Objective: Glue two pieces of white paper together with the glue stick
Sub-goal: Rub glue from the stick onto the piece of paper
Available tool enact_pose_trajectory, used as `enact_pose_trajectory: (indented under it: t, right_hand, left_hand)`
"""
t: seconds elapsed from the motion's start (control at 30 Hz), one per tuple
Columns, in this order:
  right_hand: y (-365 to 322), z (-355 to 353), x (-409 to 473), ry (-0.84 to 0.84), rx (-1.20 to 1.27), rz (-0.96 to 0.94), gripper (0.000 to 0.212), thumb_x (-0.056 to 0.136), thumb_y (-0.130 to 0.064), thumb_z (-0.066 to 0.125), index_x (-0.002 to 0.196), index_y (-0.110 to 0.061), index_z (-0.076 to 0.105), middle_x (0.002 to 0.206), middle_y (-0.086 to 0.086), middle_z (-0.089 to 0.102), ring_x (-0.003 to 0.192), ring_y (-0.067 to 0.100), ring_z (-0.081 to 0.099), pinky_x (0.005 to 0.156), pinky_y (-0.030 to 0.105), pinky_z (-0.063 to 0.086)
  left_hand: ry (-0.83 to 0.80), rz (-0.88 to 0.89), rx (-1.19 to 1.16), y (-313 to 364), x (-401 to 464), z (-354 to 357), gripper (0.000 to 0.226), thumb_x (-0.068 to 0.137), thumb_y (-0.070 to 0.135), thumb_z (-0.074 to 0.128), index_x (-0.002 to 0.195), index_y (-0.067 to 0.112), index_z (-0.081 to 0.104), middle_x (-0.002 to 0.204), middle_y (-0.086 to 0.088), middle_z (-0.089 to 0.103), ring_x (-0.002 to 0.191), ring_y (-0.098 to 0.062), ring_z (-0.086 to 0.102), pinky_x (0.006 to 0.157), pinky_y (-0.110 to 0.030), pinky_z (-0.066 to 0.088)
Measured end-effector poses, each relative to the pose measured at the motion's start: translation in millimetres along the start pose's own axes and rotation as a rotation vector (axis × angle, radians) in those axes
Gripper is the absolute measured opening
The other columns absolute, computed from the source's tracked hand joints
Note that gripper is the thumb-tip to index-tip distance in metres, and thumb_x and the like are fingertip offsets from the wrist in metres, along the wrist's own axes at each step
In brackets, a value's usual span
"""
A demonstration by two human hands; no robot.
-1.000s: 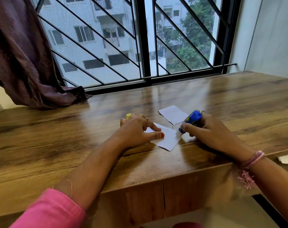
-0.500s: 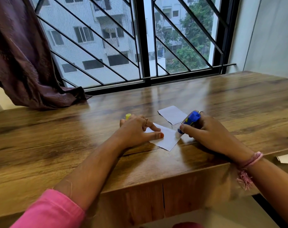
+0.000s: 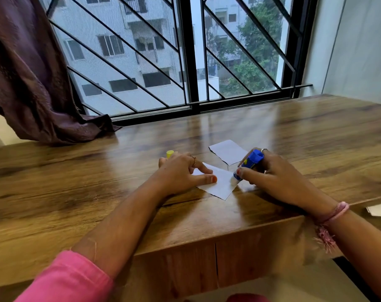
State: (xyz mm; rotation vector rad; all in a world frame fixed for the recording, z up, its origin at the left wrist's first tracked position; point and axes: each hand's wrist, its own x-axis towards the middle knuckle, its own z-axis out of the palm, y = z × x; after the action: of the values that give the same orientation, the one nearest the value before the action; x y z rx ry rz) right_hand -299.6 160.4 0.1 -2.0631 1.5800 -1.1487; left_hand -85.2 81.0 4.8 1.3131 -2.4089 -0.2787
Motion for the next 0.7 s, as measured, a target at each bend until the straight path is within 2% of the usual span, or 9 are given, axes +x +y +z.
enact_pose_trajectory:
  t: [0.07, 0.23, 0.33, 0.43, 0.53, 0.6, 0.7]
  right_hand:
    - [-1.3, 0.0, -0.7, -0.009, -0.01, -0.013, 0.015, 0.082, -0.034, 0.065, 0.081, -0.019, 0.067, 0.077, 0.001, 0.058, 0.065, 0.016, 0.053, 0.059, 0.022, 0.037]
    - [-3.4, -1.0, -4.5, -0.074, 0.047, -0.062, 0.013, 0.083, -0.029, 0.068, 0.079, -0.018, 0.063, 0.068, 0.002, 0.056, 0.067, 0.024, 0.055, 0.063, 0.037, 0.041]
    - [-2.0, -0.7, -2.8, -0.051, 0.036, -0.053, 0.015, 0.082, -0.03, 0.066, 0.082, -0.016, 0.064, 0.066, -0.005, 0.053, 0.063, 0.016, 0.05, 0.062, 0.029, 0.038]
    - [-4.8, -0.6, -5.2, -0.115, 0.028, -0.109, 0.012, 0.084, -0.029, 0.066, 0.085, -0.017, 0.064, 0.07, 0.003, 0.058, 0.064, 0.021, 0.052, 0.056, 0.018, 0.035]
    - [-3.6, -1.3, -5.3, -0.113, 0.052, -0.117, 0.01, 0.084, -0.026, 0.067, 0.084, -0.016, 0.064, 0.072, 0.01, 0.06, 0.065, 0.025, 0.053, 0.054, 0.018, 0.034]
    - [-2.6, -1.0, -4.4, -0.097, 0.056, -0.109, 0.01, 0.084, -0.027, 0.067, 0.084, -0.017, 0.064, 0.071, 0.009, 0.059, 0.064, 0.026, 0.053, 0.054, 0.02, 0.034]
    - [-4.1, 0.3, -6.1, -0.109, 0.063, -0.134, 0.008, 0.083, -0.027, 0.069, 0.083, -0.02, 0.065, 0.071, 0.002, 0.061, 0.061, 0.018, 0.051, 0.055, 0.016, 0.036]
  left_hand:
    - [-0.003, 0.001, 0.003, 0.4, -0.1, 0.3, 0.033, 0.075, 0.067, 0.06, 0.099, 0.046, 0.07, 0.075, 0.012, 0.044, 0.09, -0.01, 0.04, 0.081, -0.035, 0.025]
    - [-0.005, 0.007, 0.012, -0.3, -0.2, 0.3, 0.033, 0.076, 0.066, 0.06, 0.1, 0.046, 0.07, 0.075, 0.013, 0.044, 0.089, -0.01, 0.04, 0.081, -0.035, 0.026]
    - [-0.001, 0.007, 0.0, -0.1, 0.0, 0.7, 0.033, 0.075, 0.066, 0.06, 0.099, 0.045, 0.07, 0.074, 0.013, 0.044, 0.088, -0.009, 0.04, 0.082, -0.035, 0.027]
    - [0.007, 0.009, 0.006, -0.6, 0.2, 1.2, 0.033, 0.075, 0.066, 0.06, 0.099, 0.045, 0.07, 0.073, 0.013, 0.044, 0.085, -0.007, 0.038, 0.083, -0.036, 0.027]
    - [0.005, 0.01, -0.009, -1.0, 0.2, 1.0, 0.032, 0.075, 0.065, 0.061, 0.098, 0.045, 0.07, 0.072, 0.013, 0.043, 0.081, -0.004, 0.036, 0.08, -0.035, 0.026]
    - [0.002, 0.011, -0.003, -0.5, 0.2, 1.0, 0.032, 0.076, 0.065, 0.061, 0.099, 0.044, 0.07, 0.073, 0.012, 0.044, 0.082, -0.005, 0.037, 0.08, -0.035, 0.025]
    - [0.009, 0.015, -0.009, -0.3, 0.3, 1.1, 0.032, 0.076, 0.064, 0.062, 0.099, 0.043, 0.071, 0.072, 0.013, 0.043, 0.077, 0.0, 0.037, 0.08, -0.035, 0.026]
